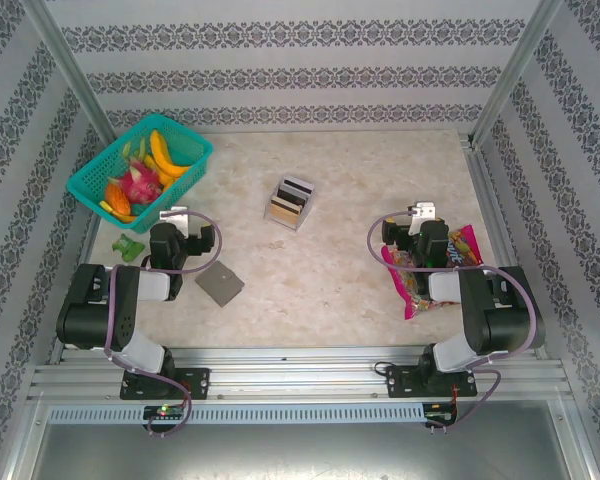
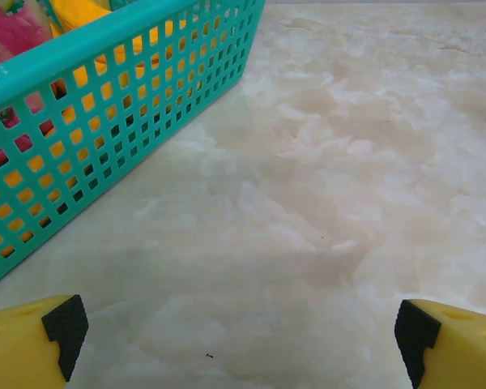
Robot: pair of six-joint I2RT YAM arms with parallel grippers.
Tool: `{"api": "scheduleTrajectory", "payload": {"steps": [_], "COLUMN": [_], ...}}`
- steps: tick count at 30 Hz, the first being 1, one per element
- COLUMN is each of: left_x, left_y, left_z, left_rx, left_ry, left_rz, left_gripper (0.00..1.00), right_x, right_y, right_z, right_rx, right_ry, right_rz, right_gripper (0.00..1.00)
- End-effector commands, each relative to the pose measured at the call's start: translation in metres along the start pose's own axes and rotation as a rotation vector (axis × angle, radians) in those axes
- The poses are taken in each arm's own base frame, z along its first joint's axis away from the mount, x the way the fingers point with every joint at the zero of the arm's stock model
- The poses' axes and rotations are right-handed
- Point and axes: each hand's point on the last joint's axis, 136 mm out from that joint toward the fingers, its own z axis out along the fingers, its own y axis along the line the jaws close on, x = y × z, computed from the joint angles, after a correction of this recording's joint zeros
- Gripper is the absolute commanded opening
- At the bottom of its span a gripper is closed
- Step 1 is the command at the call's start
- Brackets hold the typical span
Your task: Put the credit cards into the card holder
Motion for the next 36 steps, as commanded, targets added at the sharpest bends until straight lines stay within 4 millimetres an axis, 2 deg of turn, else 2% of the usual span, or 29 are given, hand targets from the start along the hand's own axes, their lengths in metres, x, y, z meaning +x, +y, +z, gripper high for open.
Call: {"api": "scheduleTrajectory", "payload": {"steps": [1, 21, 23, 25, 27, 30, 33, 34, 36], "left_x": [-0.006, -0.007, -0.014, -0.024, -0.034, -0.049, -0.054, -0.054, -0.057], "left_y": [0.001, -0.002, -0.005, 0.004, 0.008, 0.014, 0.005, 0.002, -0.009], "left_z": [0.004, 0.001, -0.006, -0.015, -0.028, -0.052, -0.071, -0.076, -0.087], "left_rx": [0.004, 0.024, 0.039, -0.007, -0.029, -0.063, -0.008, 0.009, 0.065], "left_ry": [-0.008, -0.017, -0.026, -0.016, -0.031, -0.081, -0.052, -0.024, 0.027], "left_rz": [0.016, 0.022, 0.028, -0.001, -0.028, -0.087, -0.144, -0.198, -0.292], "left_gripper": [1.0, 1.0, 1.0, 1.0, 1.0, 1.0, 1.0, 1.0, 1.0], "right_x": [-0.016, -0.016, -0.016, -0.017, -0.017, -0.02, -0.025, -0.035, -0.045], "right_y": [-0.001, -0.001, -0.001, 0.0, 0.008, 0.006, 0.013, 0.014, 0.024], "right_z": [0.001, 0.001, 0.001, 0.0, -0.002, -0.002, -0.022, -0.033, -0.051], "right_rx": [-0.007, -0.007, -0.008, -0.014, -0.057, -0.037, -0.017, 0.023, 0.02], "right_ry": [-0.043, -0.042, -0.042, -0.046, -0.053, -0.048, -0.126, -0.16, -0.07], "right_rz": [0.009, 0.008, 0.009, 0.006, -0.013, -0.015, -0.069, -0.078, -0.086], "right_gripper": [0.98, 0.98, 0.98, 0.98, 0.98, 0.98, 0.98, 0.98, 0.98]}}
